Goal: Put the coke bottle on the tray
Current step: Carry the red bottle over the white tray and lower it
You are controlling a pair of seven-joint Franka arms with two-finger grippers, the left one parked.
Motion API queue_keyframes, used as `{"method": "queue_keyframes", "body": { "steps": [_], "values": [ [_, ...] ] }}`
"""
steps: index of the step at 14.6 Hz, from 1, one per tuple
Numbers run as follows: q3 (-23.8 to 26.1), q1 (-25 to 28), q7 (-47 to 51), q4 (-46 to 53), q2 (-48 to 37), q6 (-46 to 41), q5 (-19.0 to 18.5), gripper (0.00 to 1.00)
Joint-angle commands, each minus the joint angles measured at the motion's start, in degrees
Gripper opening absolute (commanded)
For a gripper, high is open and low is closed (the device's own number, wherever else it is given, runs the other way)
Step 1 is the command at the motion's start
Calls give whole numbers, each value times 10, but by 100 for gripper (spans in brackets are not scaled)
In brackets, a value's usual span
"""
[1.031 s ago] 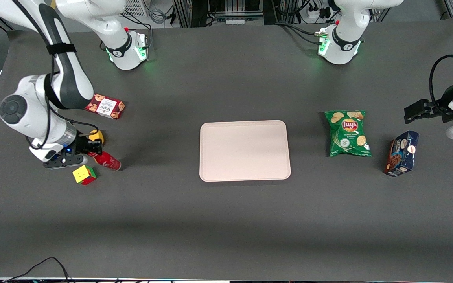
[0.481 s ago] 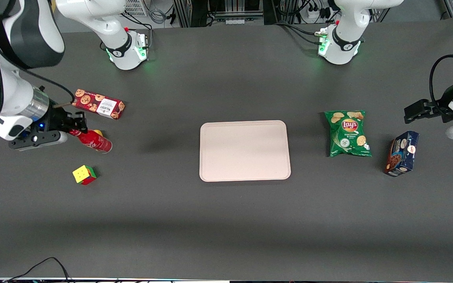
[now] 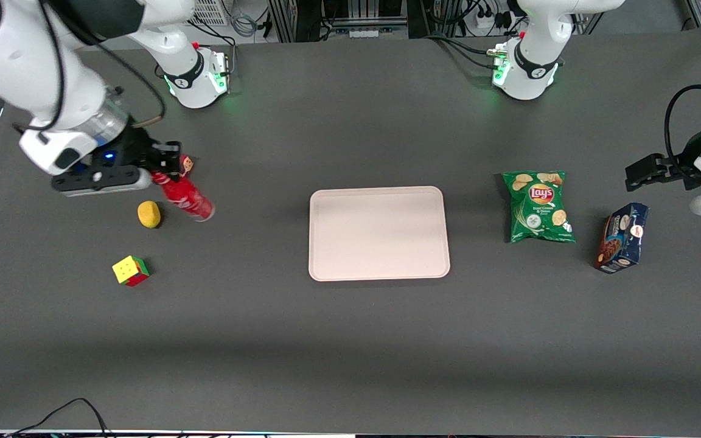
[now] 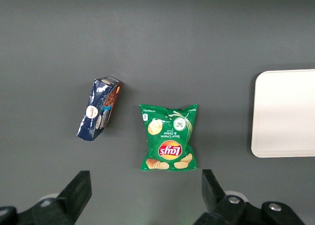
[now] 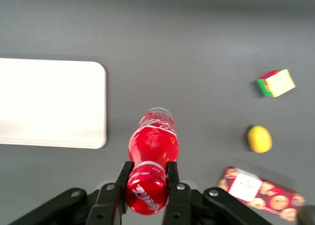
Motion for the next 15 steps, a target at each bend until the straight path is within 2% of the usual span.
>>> {"method": "queue_keyframes", "body": {
  "steps": [1,7,10,13,15],
  "values": [
    [65,12,137,98,93,-22,-3,0],
    [82,79,252,124,190,25,-21,0],
    [99,110,324,124,233,76,-63,0],
    [125,112,368,116,272,117,-120,0],
    [127,113,377,71,284,182,-137,0]
  ]
}}
